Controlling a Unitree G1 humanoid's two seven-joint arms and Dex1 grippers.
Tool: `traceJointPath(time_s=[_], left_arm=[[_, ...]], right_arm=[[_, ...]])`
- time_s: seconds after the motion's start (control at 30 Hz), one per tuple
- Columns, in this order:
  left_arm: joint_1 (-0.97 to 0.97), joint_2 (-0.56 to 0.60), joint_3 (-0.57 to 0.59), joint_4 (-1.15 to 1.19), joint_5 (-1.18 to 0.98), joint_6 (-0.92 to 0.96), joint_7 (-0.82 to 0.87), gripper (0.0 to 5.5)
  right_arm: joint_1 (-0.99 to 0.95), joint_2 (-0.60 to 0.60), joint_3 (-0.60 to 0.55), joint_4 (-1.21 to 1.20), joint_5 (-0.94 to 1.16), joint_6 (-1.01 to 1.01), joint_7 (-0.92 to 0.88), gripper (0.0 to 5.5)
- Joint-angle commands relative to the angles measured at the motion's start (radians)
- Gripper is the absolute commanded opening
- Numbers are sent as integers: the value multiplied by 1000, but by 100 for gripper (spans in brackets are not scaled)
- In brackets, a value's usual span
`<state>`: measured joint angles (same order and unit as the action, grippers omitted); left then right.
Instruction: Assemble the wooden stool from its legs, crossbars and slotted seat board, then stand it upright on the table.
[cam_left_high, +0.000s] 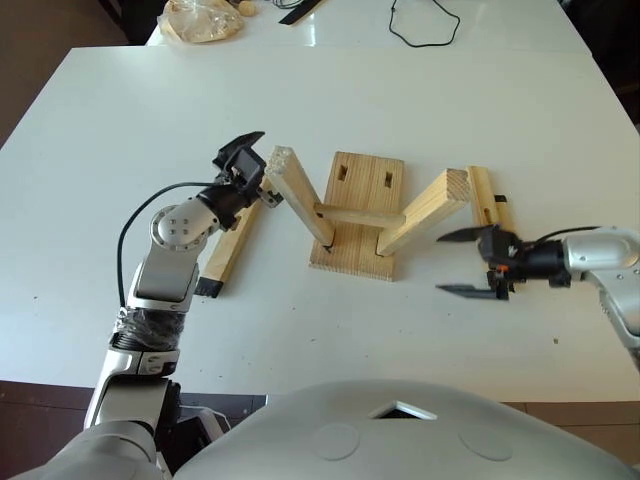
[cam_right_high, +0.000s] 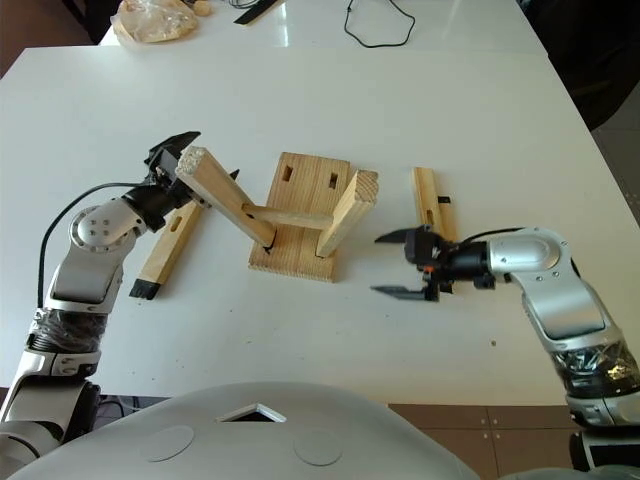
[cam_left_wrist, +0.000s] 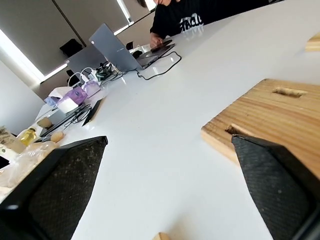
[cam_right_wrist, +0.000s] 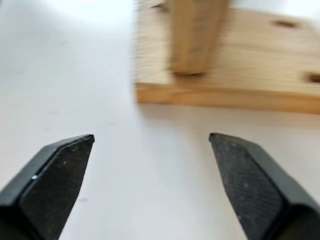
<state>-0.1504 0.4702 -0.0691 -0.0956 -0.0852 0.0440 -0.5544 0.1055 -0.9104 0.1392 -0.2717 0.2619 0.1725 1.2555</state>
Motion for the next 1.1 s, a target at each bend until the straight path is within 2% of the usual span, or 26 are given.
traceJointPath(time_s=[0.03, 0.27, 0.5, 0.67, 0.83, 0.97, 1.1], left_arm=[[-15, -76, -85, -87, -22, -3, -22, 460], [107, -152, -155, -219, -54, 150, 24, 460], [171, -170, -251, -294, -33, 235, 31, 460], [131, -163, -275, -258, 0, 260, 31, 460], [73, -176, -323, -233, 22, 304, 15, 460], [53, -141, -369, -221, 49, 368, -11, 460], [45, -103, -359, -256, 38, 411, -45, 460]], right_arm=[[19, 8, 75, -42, -36, 26, -8, 424], [-22, 28, 169, -64, -42, 74, 23, 424], [-146, 59, 119, 159, -108, 54, -79, 424], [-220, 86, 123, 285, -146, 4, -100, 424], [-329, 174, 147, 425, -176, -27, -136, 424], [-405, 239, 171, 523, -218, -59, -164, 424], [-438, 265, 156, 573, -239, -97, -195, 424]])
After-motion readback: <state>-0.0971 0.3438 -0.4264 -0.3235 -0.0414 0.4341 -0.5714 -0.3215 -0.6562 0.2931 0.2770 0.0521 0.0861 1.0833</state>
